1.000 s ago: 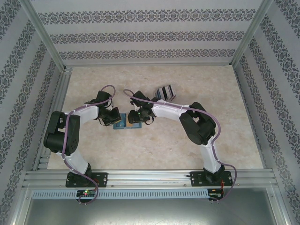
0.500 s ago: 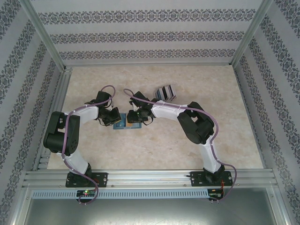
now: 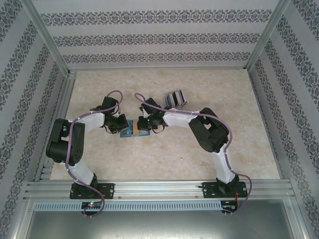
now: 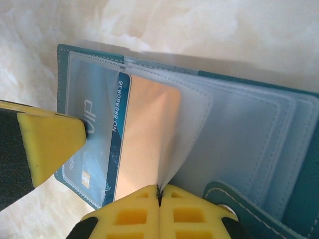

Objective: Put the credit cards into the card holder
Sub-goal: Flip over the card slot in the card holder.

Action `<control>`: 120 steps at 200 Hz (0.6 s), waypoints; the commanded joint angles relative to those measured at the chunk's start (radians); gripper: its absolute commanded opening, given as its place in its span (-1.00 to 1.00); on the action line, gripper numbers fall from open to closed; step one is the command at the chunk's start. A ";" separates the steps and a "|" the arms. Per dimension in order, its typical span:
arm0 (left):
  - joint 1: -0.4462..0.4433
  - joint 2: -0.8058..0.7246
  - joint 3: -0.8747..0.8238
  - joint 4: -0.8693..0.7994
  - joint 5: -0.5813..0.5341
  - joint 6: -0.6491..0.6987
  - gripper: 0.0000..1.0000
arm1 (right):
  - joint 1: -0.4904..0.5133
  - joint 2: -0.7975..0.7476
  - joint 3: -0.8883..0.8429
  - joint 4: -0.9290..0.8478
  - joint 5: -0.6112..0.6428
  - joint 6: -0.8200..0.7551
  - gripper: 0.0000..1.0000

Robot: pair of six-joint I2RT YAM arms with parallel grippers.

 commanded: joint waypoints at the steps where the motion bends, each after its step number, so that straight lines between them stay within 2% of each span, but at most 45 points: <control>1: -0.009 -0.018 -0.006 -0.079 -0.063 0.026 -0.81 | -0.020 -0.043 -0.047 -0.004 0.001 0.004 -1.00; 120: 0.009 -0.028 -0.002 -0.108 -0.116 0.049 -0.82 | -0.056 -0.109 -0.099 -0.037 0.025 -0.032 -0.99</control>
